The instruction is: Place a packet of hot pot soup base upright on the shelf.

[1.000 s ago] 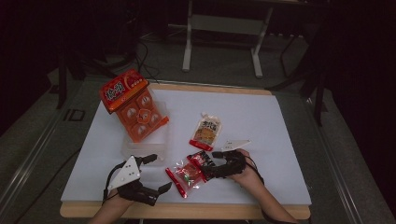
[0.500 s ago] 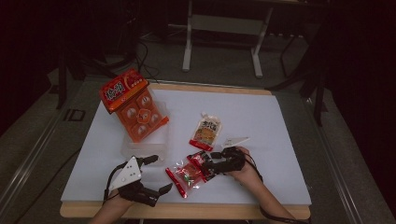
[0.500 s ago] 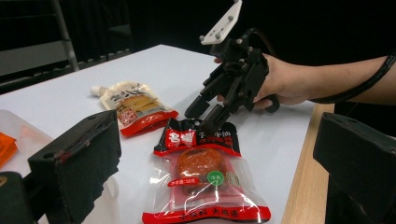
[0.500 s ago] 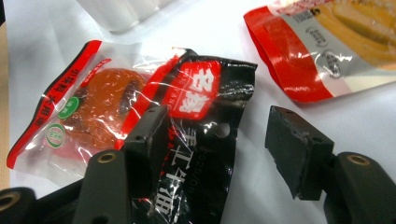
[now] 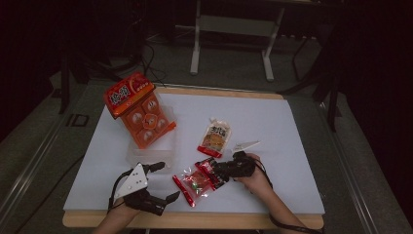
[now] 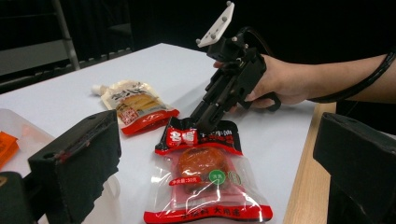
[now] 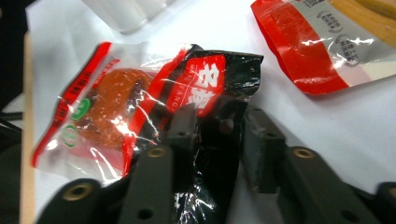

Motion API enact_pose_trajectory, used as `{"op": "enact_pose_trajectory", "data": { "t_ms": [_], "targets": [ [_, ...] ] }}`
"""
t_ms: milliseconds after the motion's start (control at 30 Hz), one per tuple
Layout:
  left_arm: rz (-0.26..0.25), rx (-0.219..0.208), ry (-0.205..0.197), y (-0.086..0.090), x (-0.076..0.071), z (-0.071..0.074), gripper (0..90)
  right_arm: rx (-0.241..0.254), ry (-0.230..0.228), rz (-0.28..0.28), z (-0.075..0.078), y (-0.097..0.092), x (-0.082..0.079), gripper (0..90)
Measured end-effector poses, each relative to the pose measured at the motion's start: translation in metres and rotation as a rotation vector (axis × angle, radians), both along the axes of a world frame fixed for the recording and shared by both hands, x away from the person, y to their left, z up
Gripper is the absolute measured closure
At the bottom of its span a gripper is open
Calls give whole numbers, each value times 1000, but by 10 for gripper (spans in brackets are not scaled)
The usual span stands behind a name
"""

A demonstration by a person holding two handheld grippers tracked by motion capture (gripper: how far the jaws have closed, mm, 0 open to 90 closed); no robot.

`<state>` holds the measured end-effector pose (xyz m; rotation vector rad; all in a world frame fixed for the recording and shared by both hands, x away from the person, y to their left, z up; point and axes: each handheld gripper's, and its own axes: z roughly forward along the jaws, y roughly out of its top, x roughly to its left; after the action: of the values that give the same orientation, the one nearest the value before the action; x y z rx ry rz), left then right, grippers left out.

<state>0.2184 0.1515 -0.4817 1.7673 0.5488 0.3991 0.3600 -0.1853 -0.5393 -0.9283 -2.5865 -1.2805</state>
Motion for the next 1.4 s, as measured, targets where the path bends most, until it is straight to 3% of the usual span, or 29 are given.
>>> {"op": "enact_pose_trajectory", "data": {
  "t_ms": [67,100,167,200,233,533,733,933,1100,1167,1400],
  "targets": [
    [1,0,0,0,0,0,13,-23,-15,11,2,2,-1,768],
    [1,1,-1,0,0,0,13,-35,-28,21,6,3,-2,854],
    [1,-3,0,0,0,0,13,-39,-44,28,11,5,-4,899],
    [2,-1,0,0,0,0,13,-39,-44,28,11,5,-4,899],
    [3,0,0,0,0,0,13,-60,-72,37,15,8,-7,900],
    [6,-9,0,1,0,0,13,-67,-139,54,36,11,-17,900],
    [1,-10,1,0,0,1,13,-49,-152,53,43,10,-21,900],
    [-2,-32,13,-1,1,0,13,-48,-195,67,55,9,-29,900],
    [-20,-29,18,-2,1,1,13,-46,-235,86,67,11,-37,900],
    [-25,-15,-1,-3,1,1,13,-42,-248,95,71,11,-39,900],
    [-61,-33,2,-4,3,1,14,-46,-287,121,83,14,-48,900]
  ]
}}
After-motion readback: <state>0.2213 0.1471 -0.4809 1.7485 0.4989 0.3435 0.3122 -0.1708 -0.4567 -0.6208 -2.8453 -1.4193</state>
